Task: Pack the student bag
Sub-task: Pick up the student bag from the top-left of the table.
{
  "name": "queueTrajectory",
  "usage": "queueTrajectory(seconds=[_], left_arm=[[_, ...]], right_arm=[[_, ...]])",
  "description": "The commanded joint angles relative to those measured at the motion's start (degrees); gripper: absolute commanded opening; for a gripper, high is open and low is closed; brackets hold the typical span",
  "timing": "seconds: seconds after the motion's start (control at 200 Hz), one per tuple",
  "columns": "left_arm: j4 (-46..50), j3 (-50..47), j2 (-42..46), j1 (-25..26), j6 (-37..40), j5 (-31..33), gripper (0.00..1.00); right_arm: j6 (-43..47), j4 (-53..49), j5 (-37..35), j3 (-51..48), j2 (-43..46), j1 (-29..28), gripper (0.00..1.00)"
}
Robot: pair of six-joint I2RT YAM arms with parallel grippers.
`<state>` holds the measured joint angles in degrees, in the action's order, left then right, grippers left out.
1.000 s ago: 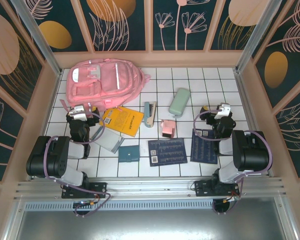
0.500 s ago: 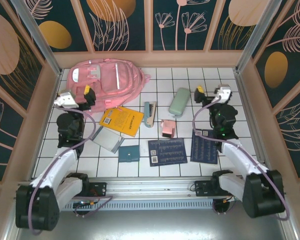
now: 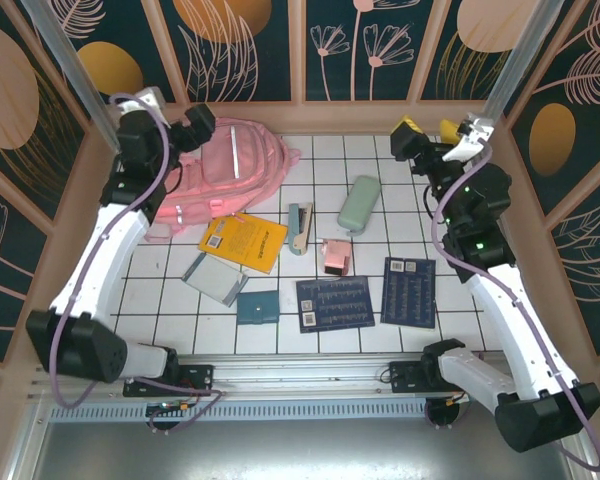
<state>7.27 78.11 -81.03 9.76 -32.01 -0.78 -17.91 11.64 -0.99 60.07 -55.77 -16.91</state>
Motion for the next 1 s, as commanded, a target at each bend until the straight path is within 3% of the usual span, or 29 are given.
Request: queueTrajectory(seconds=[0.0,0.16,0.365,0.49,0.641,0.926,0.996], left_arm=[[7.12,-0.84,-5.63,-0.09,-6.62,-3.50,0.99],[7.02,6.05,-16.66,-0.09,-2.97,-10.17,0.99],[8.00,15.08,-30.13,-0.09,0.15,-14.68,0.90],[10.22,21.41,-37.14,-0.18,0.57,-14.23,0.85],[9.98,27.01,-43.16,-0.18,0.70,-16.90,0.79],[6.18,29.44,-48.86,-0.18,-1.87,-24.87,0.60],[5.54,29.24,-49.83,-0.18,-2.08,-26.12,0.49]], right_arm=[[-6.17,-3.89,0.58,-3.45,-0.91,-1.67,0.97],[-7.46,-14.57,-2.97,1.32,-5.70,-7.32,0.99],[-6.88,-12.38,14.98,-2.66,-6.79,-8.48,0.99],[-6.46,-14.47,17.48,-3.57,-7.11,-8.97,0.93],[-7.04,-13.53,15.00,-6.19,-4.90,-11.26,0.98],[-3.71,-12.27,16.67,-5.72,-7.78,-12.94,0.57],[-3.54,-11.73,17.33,-5.66,-8.23,-12.89,0.47]])
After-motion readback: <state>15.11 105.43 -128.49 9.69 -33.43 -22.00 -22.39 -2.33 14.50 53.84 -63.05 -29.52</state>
